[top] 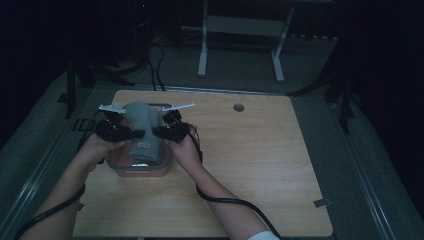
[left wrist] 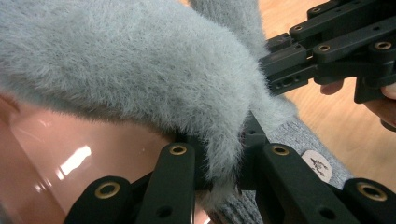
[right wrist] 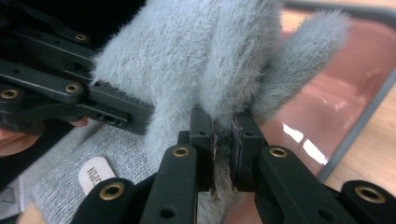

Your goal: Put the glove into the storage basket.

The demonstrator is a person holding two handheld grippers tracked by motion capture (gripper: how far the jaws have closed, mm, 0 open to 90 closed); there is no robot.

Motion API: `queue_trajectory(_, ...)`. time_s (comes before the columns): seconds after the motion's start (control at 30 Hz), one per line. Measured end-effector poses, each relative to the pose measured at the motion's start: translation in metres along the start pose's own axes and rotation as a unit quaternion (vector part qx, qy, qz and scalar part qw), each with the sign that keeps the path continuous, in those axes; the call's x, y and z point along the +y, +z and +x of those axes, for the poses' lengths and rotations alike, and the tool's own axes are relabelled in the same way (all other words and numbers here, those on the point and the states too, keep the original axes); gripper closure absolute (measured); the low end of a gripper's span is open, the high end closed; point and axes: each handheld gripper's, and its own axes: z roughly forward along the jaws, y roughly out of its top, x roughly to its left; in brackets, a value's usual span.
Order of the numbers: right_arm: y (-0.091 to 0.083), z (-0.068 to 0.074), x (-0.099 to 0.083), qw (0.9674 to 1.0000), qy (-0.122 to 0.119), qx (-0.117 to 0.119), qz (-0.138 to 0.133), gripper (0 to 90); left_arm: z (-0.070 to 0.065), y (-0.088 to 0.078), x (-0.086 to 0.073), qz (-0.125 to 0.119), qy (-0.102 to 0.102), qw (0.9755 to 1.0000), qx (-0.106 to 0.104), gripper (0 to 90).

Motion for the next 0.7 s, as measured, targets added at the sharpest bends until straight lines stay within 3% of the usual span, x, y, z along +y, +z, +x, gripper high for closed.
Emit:
queue_trajectory(0.07, 0.006, -0.004, -0.003, 0.9999, 0.003, -0.008, 0.011, 81.6, 0.003, 0.01, -0.002, 0.011, -0.013, 0.9998, 0.005, 80.8)
queue_trajectory(0.37, 0.032, -0.015, -0.009, 0.9981, 0.011, -0.039, 0.048, 81.2, 0.008, 0.034, -0.002, 0.06, -0.018, 0.9971, 0.043, 80.7)
queue_trajectory(0.57, 0.042, -0.018, -0.012, 0.9956, 0.0, -0.064, 0.069, 80.7, 0.01, 0.05, -0.003, 0.089, -0.022, 0.9945, 0.051, 80.5)
queue_trajectory(0.7, 0.045, -0.018, -0.012, 0.9942, -0.008, -0.076, 0.076, 76.5, 0.014, 0.056, -0.005, 0.094, -0.03, 0.9938, 0.052, 80.0)
